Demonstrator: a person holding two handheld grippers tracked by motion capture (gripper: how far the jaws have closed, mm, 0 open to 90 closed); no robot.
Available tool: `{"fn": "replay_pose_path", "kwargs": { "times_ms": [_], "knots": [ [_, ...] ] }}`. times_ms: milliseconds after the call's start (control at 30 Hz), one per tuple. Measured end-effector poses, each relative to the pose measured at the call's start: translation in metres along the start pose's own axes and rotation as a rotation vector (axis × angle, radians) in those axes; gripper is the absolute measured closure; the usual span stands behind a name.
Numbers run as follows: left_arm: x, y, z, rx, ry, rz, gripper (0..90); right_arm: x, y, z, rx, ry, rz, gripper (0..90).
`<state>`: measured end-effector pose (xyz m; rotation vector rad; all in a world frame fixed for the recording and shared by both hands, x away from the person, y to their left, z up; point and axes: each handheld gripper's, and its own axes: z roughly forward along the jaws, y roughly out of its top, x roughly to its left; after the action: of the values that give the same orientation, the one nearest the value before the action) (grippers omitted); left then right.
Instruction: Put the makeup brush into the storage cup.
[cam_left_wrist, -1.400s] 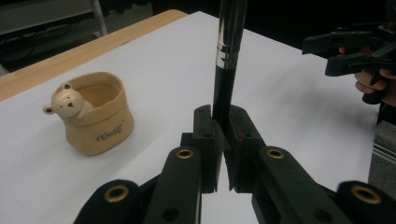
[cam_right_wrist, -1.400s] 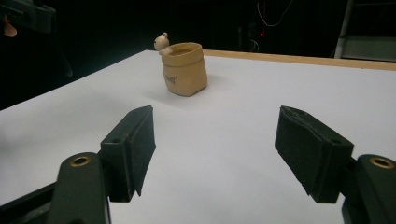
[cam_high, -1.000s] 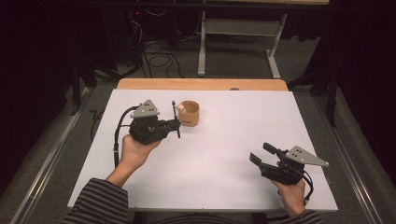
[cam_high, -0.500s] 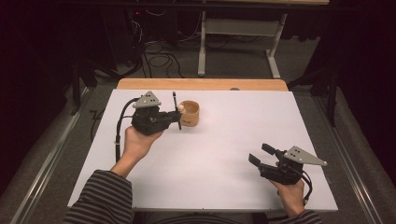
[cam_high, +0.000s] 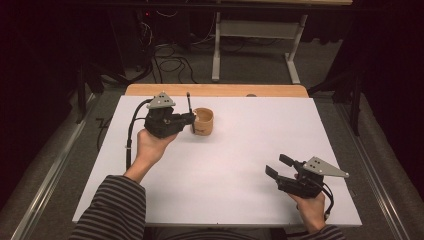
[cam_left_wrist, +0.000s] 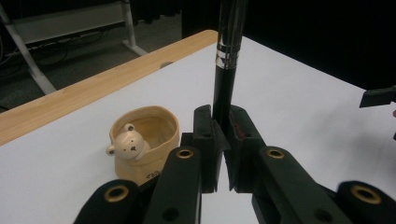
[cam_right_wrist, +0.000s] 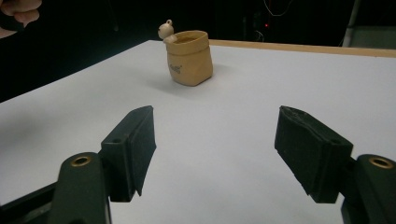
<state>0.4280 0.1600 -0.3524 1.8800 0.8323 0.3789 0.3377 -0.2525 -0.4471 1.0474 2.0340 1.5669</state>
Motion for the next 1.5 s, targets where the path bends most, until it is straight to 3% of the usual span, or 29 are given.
{"fn": "replay_pose_path", "kwargs": {
  "times_ms": [967, 1500],
  "knots": [
    [0.021, 0.01, 0.029, 0.022, 0.069, -0.047, 83.9, 0.001, 0.0, 0.0, -0.002, -0.001, -0.007, 30.7],
    [0.025, 0.016, 0.047, 0.02, 0.096, -0.073, 83.9, 0.001, 0.0, 0.0, -0.002, 0.001, -0.007, 30.7]
  ]
}}
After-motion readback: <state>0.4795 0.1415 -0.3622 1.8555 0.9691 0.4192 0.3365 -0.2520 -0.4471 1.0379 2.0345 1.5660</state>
